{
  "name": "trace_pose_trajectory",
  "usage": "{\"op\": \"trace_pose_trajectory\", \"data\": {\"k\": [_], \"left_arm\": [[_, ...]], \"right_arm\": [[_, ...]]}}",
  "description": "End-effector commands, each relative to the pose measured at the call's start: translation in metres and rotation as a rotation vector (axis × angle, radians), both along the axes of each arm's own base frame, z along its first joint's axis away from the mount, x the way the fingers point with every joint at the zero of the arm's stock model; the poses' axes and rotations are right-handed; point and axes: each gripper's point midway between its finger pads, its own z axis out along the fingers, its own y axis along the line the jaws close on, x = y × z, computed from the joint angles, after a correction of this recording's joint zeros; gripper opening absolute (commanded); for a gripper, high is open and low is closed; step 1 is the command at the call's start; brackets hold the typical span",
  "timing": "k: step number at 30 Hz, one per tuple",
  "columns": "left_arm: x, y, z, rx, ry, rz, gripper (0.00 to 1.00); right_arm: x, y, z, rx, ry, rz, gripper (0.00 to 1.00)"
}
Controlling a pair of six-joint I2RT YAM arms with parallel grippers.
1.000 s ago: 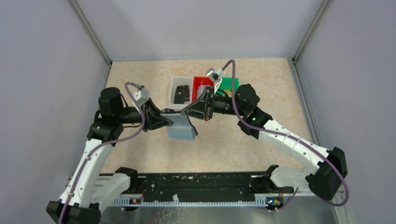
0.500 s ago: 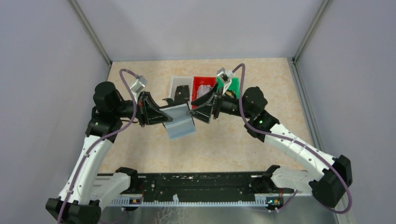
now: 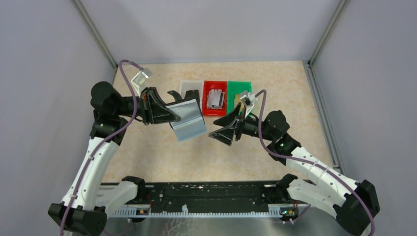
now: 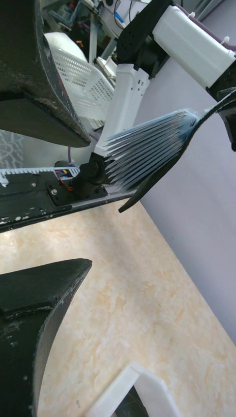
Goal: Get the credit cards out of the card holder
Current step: Remove the credit card from the card holder.
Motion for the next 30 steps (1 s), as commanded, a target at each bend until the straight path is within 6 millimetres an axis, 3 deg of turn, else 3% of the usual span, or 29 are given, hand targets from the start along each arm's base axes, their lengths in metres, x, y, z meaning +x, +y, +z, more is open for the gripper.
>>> {"op": "trace_pose_trajectory", "data": {"k": [1, 12, 19, 30], "left_arm": [[-0.015, 0.002, 0.024, -0.025, -0.066, -0.036, 0.00], [-0.018, 0.003, 0.026, -0.027, -0.085, -0.041, 0.00], [-0.016, 0.002, 0.024, -0.026, -0.092, -0.037, 0.00], [-0.016, 0.002, 0.026, -0.025, -0.100, -0.041, 0.00]], "right_arm": [[0.009, 0.001, 0.022, 0.059, -0.090, -0.024, 0.81], [0.001, 0.014, 0.043, 0.126, -0.091, 0.078, 0.80], [-0.016, 0.021, 0.040, 0.099, -0.101, 0.168, 0.80], [-0.018, 0.023, 0.036, 0.033, -0.132, 0.189, 0.80]]}}
